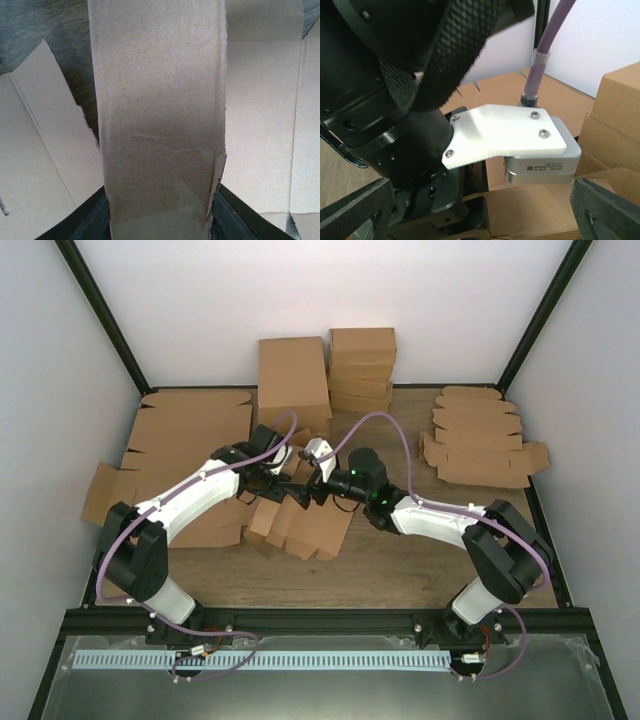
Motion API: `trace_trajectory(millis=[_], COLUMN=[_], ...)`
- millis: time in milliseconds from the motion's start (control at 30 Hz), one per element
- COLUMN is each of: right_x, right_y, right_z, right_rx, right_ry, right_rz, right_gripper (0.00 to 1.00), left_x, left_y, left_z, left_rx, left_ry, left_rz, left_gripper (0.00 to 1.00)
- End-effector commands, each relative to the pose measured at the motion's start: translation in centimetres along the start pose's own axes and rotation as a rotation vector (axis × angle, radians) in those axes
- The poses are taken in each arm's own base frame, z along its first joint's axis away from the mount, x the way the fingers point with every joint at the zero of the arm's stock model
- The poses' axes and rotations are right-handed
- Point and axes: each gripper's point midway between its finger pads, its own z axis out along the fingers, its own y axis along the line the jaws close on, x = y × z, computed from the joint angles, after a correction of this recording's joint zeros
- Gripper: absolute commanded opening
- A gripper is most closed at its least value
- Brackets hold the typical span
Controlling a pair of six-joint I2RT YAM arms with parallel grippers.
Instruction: Fold the paper box
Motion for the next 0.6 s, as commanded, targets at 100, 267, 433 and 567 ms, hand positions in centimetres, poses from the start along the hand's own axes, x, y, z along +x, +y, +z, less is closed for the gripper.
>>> trace_trajectory(millis=[100,267,433,567], right_x=[-0.6,-0.5,-0.8,-2.0], right_y=[-0.4,-1.1,-1.0,-1.1], right_z=[1.4,2.0,1.9,1.1], right_rx=[0.007,0.029,0.031,0.055], right_ry=[0.009,0.038,0.032,0.013], right_rz=[-0.033,-0.042,-0.047,-0.049], right_gripper=[1.0,1.0,1.0,1.0], left_x=[-1.1,-2.6,-4.0,-4.1], left_y=[0.1,-1.1,-1.9,-2.3], left_z=[-0.8,-0.7,-0.3,-0.1], left_rx=[0.028,0.094,0.127,0.146], left_ry=[-0.047,-0.061,-0.067,-0.06], left_rz=[-0.003,0.017,0.022,0.024], left_gripper=[0.47,0.47,0.46,0.46])
